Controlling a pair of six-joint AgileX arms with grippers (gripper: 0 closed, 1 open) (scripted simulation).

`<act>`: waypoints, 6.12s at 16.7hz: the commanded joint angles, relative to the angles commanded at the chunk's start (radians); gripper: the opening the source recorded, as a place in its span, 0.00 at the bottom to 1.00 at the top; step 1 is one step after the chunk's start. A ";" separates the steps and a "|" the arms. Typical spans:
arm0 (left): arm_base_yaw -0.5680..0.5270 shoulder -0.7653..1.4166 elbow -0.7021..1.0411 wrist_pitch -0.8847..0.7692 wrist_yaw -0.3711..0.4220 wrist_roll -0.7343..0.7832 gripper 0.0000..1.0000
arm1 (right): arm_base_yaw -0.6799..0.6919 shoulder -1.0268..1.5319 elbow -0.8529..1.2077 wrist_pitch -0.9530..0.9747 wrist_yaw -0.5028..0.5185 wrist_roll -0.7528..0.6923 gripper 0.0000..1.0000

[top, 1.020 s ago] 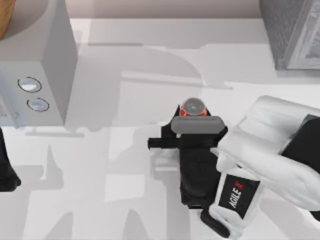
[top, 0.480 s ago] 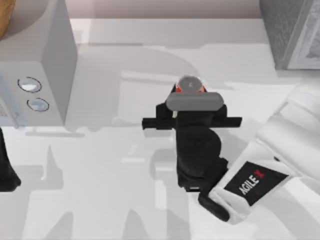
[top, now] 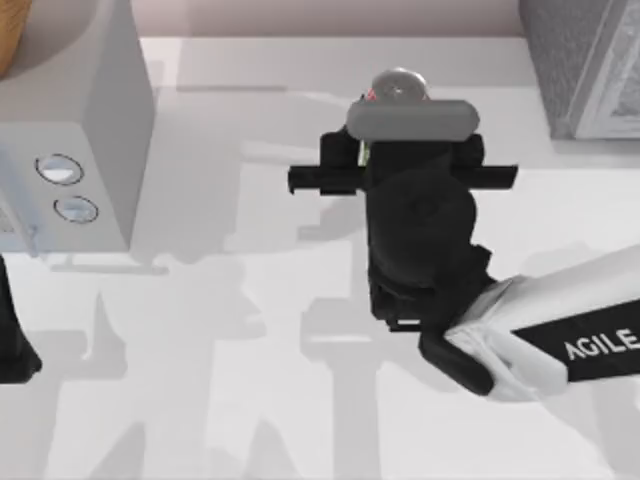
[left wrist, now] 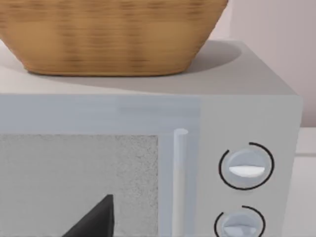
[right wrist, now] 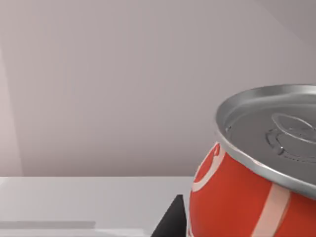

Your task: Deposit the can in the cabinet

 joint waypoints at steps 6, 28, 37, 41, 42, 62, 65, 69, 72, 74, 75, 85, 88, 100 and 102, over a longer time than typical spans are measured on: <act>0.000 0.000 0.000 0.000 0.000 0.000 1.00 | -0.001 -0.007 0.004 -0.007 0.000 0.002 0.00; 0.000 0.000 0.000 0.000 0.000 0.000 1.00 | -0.699 -1.792 -0.738 -0.900 -0.771 -0.008 0.00; 0.000 0.000 0.000 0.000 0.000 0.000 1.00 | -0.845 -1.951 -0.886 -1.056 -0.875 -0.015 0.00; 0.000 0.000 0.000 0.000 0.000 0.000 1.00 | -0.836 -1.920 -0.855 -1.062 -0.872 -0.012 0.00; 0.000 0.000 0.000 0.000 0.000 0.000 1.00 | -0.831 -1.895 -0.823 -1.069 -0.869 -0.011 0.00; 0.000 0.000 0.000 0.000 0.000 0.000 1.00 | -0.672 -0.715 0.734 -1.447 -0.693 0.000 0.00; 0.000 0.000 0.000 0.000 0.000 0.000 1.00 | -0.662 -0.636 0.840 -1.473 -0.681 0.003 0.00; 0.000 0.000 0.000 0.000 0.000 0.000 1.00 | -0.660 -0.622 0.857 -1.477 -0.679 0.003 0.00; 0.000 0.000 0.000 0.000 0.000 0.000 1.00 | -0.664 -0.624 0.855 -1.476 -0.681 0.005 0.00; 0.000 0.000 0.000 0.000 0.000 0.000 1.00 | -0.665 -0.599 0.889 -1.483 -0.685 0.006 0.00; 0.000 0.000 0.000 0.000 0.000 0.000 1.00 | -0.666 -0.574 0.922 -1.490 -0.688 0.006 0.00; 0.000 0.000 0.000 0.000 0.000 0.000 1.00 | -0.716 -0.105 1.553 -1.648 -0.731 0.001 0.00; 0.000 0.000 0.000 0.000 0.000 0.000 1.00 | -0.734 0.028 1.731 -1.694 -0.743 0.001 0.00; 0.000 0.000 0.000 0.000 0.000 0.000 1.00 | -0.748 0.133 1.868 -1.731 -0.752 0.003 0.23; 0.000 0.000 0.000 0.000 0.000 0.000 1.00 | -0.748 0.133 1.868 -1.731 -0.752 0.003 0.38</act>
